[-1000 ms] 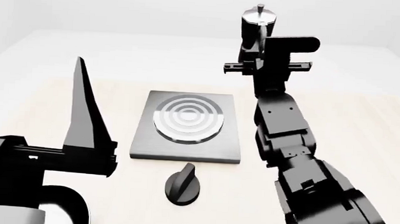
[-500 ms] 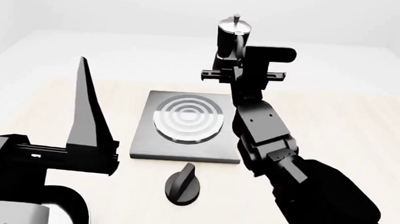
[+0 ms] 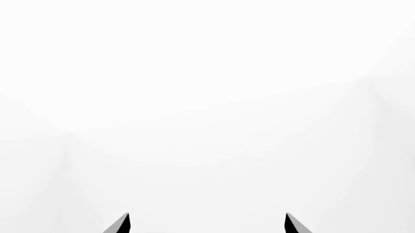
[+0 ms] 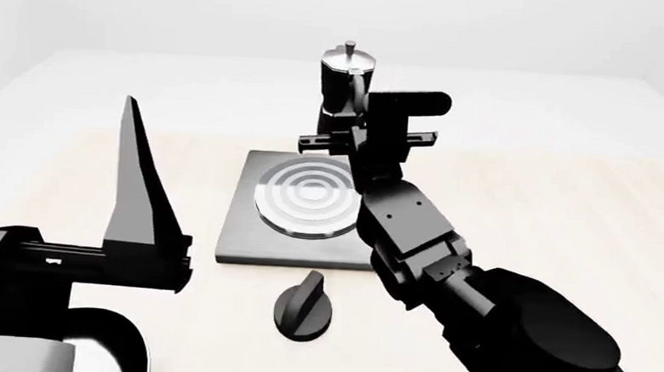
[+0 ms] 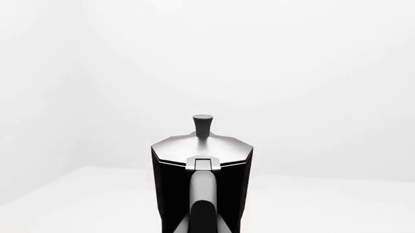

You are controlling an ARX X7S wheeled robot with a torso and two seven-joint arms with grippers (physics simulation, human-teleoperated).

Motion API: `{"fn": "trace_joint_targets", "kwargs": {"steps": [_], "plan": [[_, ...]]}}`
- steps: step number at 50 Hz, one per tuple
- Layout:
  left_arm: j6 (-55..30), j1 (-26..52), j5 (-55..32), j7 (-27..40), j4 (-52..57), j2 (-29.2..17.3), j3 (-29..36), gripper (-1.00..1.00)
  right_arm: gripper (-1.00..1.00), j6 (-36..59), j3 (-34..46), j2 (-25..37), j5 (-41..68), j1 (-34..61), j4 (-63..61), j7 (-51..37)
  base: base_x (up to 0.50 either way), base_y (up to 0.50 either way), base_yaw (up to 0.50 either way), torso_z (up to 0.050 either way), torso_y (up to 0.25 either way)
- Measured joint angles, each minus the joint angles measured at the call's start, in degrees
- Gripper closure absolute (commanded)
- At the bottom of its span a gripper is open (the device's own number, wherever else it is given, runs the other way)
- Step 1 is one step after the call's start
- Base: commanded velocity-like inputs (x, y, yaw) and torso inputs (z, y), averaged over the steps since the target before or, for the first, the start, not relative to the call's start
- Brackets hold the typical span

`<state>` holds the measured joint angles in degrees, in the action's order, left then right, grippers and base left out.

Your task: Turn on the stove and put the moka pot on it.

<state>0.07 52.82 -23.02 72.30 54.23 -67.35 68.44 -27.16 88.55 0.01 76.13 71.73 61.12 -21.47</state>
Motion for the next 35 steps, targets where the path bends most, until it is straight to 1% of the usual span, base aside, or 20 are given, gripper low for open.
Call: {"fn": "trace_joint_targets", "kwargs": {"steps": [14, 35], "plan": [[-1.65, 0.06, -0.67, 0.06, 0.35, 0.05, -0.04, -1.00, 1.00, -0.97, 0.65, 0.01, -0.49, -0.82, -2.09, -0.52, 0.00, 0.00, 0.00, 0.000, 0.001], [-1.77, -0.61, -0.51, 0.01, -0.04, 0.23, 0.05, -1.00, 1.00, -4.21, 0.81, 0.02, -0.41, -1.00, -3.24, -0.42, 0.00, 0.00, 0.00, 0.000, -0.114]]}}
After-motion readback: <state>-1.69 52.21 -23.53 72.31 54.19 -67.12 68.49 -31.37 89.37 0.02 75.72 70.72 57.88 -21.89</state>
